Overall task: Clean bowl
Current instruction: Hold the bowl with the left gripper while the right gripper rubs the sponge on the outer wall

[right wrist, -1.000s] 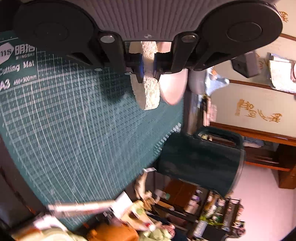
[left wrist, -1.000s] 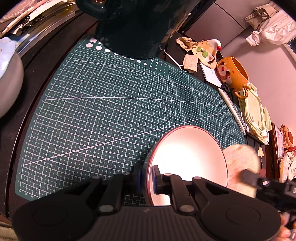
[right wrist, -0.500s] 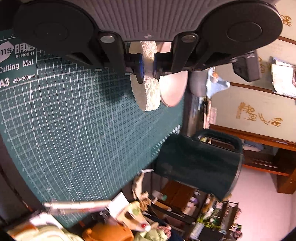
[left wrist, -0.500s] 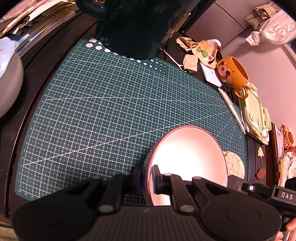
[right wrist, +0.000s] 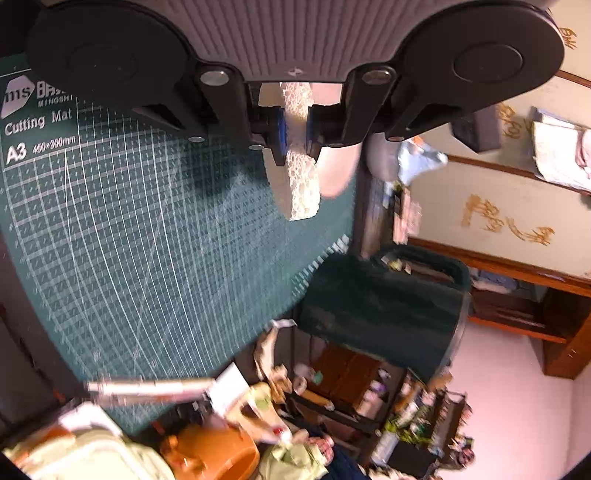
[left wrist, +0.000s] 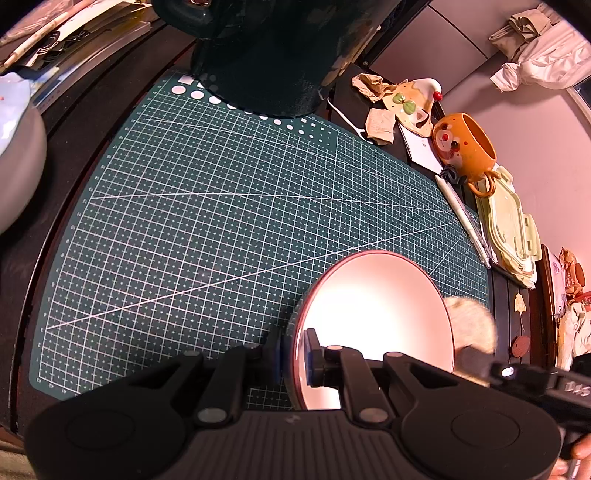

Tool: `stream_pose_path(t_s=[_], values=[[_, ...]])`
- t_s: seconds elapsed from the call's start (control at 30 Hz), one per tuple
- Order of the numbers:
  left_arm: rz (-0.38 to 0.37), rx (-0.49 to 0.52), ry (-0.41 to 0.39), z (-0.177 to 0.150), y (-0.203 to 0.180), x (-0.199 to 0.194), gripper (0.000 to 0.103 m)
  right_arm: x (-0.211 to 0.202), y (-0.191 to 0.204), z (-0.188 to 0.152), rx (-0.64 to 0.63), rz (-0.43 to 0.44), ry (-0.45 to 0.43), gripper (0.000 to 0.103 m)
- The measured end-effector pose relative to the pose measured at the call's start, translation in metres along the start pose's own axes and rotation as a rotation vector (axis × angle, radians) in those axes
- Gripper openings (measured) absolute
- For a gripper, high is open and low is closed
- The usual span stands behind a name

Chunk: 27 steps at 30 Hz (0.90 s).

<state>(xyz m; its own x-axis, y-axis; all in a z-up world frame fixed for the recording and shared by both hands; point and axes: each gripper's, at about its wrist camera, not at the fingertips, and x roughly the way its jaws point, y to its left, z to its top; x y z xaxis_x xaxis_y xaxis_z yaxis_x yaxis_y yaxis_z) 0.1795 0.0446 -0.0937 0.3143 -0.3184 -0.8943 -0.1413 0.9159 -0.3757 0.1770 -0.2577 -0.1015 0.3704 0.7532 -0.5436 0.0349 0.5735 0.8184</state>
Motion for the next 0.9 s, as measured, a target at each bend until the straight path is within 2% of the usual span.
stream_pose_path(t_s=[0.13,0.3,0.4,0.6,0.77,0.9], values=[[0.000,0.000,0.000,0.000,0.000,0.000,0.010,0.004,-0.004,-0.001,0.019,-0.008,0.013,0.010],[0.000,0.001,0.000,0.000,0.000,0.000,0.010,-0.021,0.011,0.004,-0.019,0.054,-0.060,0.010],[0.003,0.004,-0.001,0.000,0.000,0.000,0.010,-0.025,0.013,0.004,-0.028,0.061,-0.071,0.010],[0.001,0.002,0.000,-0.001,0.000,0.000,0.010,0.003,-0.001,-0.001,0.002,-0.006,0.005,0.010],[-0.013,-0.010,0.006,0.001,0.000,-0.002,0.010,0.006,-0.002,-0.001,0.002,-0.015,0.011,0.010],[-0.014,-0.019,0.002,-0.001,0.000,-0.008,0.014,0.006,-0.002,-0.002,-0.002,-0.016,0.010,0.010]])
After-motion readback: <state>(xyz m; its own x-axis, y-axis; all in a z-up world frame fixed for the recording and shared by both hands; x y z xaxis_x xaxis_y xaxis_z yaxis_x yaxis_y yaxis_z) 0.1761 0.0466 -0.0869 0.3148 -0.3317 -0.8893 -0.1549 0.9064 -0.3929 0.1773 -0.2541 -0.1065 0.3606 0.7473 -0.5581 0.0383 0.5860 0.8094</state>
